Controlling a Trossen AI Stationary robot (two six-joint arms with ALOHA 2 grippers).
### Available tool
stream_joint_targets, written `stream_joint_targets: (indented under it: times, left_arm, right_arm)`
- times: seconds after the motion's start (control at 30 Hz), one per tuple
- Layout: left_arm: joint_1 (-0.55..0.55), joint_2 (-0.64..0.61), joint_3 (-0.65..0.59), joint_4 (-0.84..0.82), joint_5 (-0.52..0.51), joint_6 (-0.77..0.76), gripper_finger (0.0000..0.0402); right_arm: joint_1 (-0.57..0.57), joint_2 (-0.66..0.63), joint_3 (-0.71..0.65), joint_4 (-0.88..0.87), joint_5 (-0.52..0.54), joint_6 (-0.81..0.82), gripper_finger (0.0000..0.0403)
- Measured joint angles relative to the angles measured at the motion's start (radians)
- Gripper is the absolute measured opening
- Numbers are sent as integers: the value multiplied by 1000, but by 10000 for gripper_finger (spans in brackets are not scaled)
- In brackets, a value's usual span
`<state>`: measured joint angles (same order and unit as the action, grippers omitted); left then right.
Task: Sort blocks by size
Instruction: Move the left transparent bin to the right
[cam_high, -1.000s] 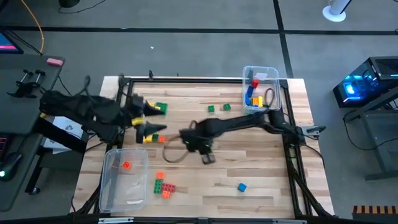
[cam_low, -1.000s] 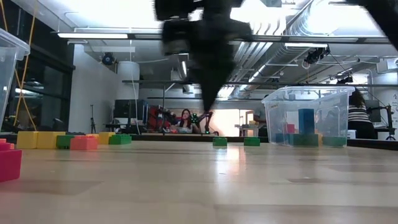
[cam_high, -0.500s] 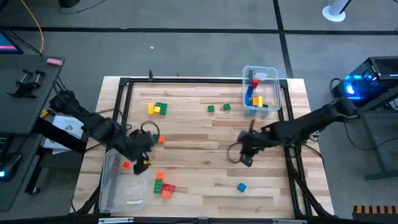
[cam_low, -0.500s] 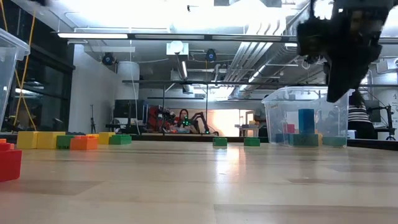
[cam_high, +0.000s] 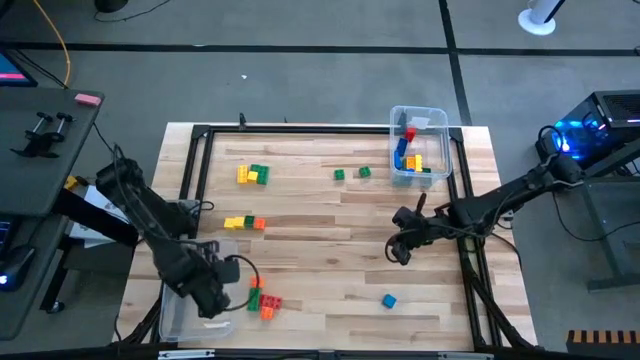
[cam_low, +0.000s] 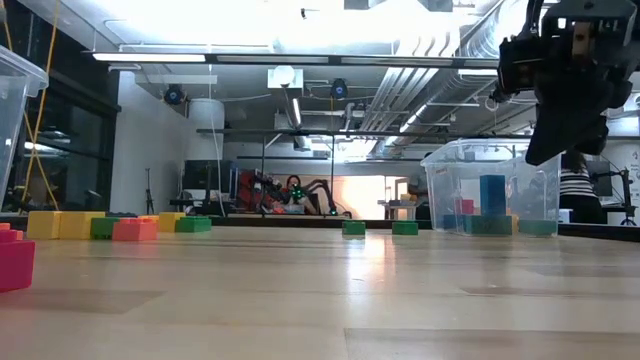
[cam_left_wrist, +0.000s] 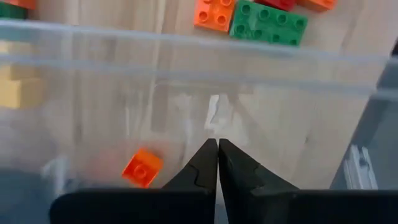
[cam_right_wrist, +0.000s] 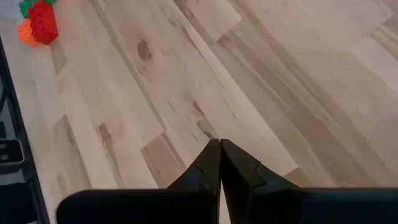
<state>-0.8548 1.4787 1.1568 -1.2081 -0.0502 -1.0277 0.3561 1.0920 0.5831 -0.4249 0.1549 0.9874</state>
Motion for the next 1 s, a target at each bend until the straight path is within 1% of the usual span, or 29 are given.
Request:
stream_joint_targets:
  times: [0.17, 0.27, 0.37, 0.6, 0.87, 1.0]
  left_arm:
    - [36, 19, -72, 82, -50, 24, 1]
    - [59, 18, -95, 121, -52, 71, 0]
    - [75, 18, -96, 141, -56, 136, 0]
    - [130, 18, -96, 291, -65, 245, 0]
    - [173, 18, -96, 324, -81, 254, 0]
    - [194, 18, -96, 376, -90, 271, 0]
  right_arm:
    - [0, 0, 0, 6, 2, -23, 2]
    - [0, 0, 0, 6, 1, -21, 2]
    - [0, 0, 0, 6, 1, -20, 2]
    - [0, 0, 0, 26, 10, -24, 2]
    - [0, 1, 0, 27, 11, -27, 2]
    - [0, 1, 0, 27, 12, -27, 2]
